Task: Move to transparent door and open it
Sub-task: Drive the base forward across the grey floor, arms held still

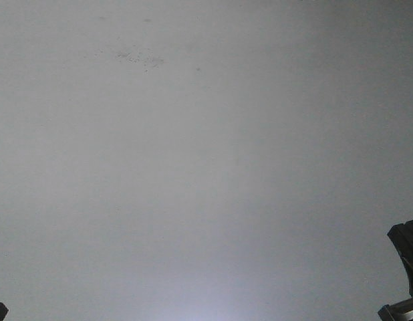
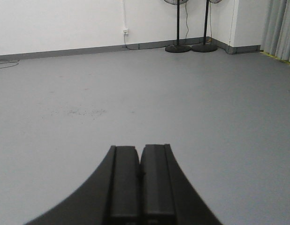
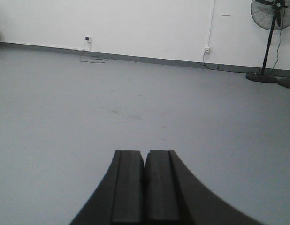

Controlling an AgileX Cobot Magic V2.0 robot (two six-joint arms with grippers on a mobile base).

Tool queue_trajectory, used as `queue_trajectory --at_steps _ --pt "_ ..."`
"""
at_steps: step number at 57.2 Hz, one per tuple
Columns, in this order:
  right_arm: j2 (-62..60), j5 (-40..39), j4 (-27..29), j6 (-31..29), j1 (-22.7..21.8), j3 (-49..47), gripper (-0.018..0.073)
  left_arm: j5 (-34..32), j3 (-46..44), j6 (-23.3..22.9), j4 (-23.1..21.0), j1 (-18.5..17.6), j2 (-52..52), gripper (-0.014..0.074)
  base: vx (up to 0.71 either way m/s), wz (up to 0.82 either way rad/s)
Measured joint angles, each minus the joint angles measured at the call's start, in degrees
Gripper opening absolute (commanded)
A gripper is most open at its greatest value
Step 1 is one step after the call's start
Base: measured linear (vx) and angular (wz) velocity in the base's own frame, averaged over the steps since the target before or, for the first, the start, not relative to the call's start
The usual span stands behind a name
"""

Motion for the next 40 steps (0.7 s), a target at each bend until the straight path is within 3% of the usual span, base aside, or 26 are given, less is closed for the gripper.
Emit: queue_trajectory --at_steps 40 --pt "0.0 0.0 0.0 0.0 0.0 0.0 -0.0003 0.0 0.0 0.0 0.0 0.0 0.0 -0.0006 0.37 0.19"
